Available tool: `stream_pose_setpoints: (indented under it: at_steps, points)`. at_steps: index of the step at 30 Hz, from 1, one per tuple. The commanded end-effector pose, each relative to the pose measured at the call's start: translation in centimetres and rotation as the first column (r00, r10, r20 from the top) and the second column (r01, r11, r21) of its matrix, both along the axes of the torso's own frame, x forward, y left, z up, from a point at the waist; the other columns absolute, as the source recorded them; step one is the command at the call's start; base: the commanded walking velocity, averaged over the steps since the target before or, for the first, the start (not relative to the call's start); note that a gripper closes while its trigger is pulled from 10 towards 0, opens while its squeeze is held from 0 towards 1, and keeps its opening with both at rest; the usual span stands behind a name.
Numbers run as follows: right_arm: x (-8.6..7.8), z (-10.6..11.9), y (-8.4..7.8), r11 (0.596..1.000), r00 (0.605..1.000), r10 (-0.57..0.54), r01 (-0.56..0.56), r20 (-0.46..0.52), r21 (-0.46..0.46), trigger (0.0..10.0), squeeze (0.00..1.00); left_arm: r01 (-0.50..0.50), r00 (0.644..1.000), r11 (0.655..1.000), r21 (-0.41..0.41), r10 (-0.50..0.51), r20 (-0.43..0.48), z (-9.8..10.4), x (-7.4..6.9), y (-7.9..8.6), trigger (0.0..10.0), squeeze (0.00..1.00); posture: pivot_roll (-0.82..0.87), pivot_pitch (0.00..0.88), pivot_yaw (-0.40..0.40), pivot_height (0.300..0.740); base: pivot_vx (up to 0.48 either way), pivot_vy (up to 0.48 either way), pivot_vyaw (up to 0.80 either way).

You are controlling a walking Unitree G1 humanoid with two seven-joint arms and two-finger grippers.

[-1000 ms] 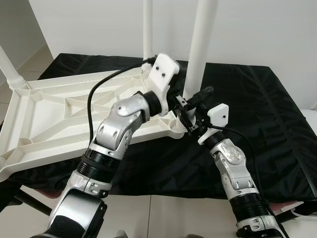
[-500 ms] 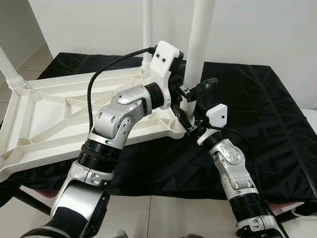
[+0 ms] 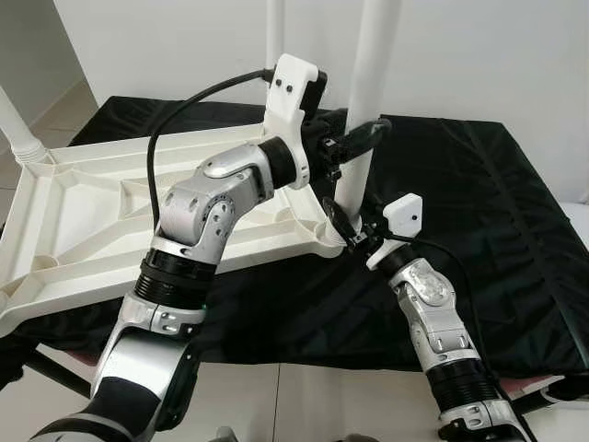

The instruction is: Building children table

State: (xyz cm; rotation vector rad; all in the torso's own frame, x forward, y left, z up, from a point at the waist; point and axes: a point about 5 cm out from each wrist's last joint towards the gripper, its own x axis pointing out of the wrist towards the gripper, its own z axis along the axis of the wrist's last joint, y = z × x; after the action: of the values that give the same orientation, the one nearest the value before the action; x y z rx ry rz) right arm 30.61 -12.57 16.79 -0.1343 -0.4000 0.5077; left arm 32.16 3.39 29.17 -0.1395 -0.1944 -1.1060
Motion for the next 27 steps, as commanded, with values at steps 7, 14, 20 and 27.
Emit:
stream_pose_setpoints:
  at_steps: [7, 14, 20, 27]
  points:
    - [0.2, 0.7, 0.0, 1.000, 0.999, -0.009, 0.009, 0.032, 0.004, 10.0, 0.00, 0.046, 0.999, 0.999, 0.011, -0.046, 0.016, 0.5, -0.6, -0.6, 0.0, 0.00, -0.05, 0.000, 0.019, 0.740, 0.000, 0.000, 0.00]
    - [0.3, 0.7, -0.1, 0.999, 1.000, -0.010, 0.009, 0.017, 0.039, 10.0, 0.00, 0.062, 0.997, 0.997, 0.040, -0.064, 0.039, 0.6, -0.9, -1.0, 10.0, 0.00, -0.05, 0.000, 0.017, 0.740, 0.000, 0.000, 0.00]
    - [0.4, 1.0, -0.2, 0.998, 1.000, -0.020, 0.019, 0.017, 0.066, 10.0, 1.00, 0.040, 0.997, 0.998, 0.052, -0.044, 0.068, 0.9, -1.0, -1.0, 10.0, 0.00, -0.05, 0.000, 0.014, 0.740, 0.000, 0.000, 0.00]
    - [0.4, 1.6, 0.2, 0.985, 0.995, -0.096, 0.093, 0.014, 0.144, 10.0, 0.00, -0.122, 0.981, 0.991, 0.053, 0.112, 0.160, 1.7, -0.6, -0.4, 10.0, 0.00, -0.04, 0.000, 0.006, 0.740, 0.000, 0.000, 0.00]
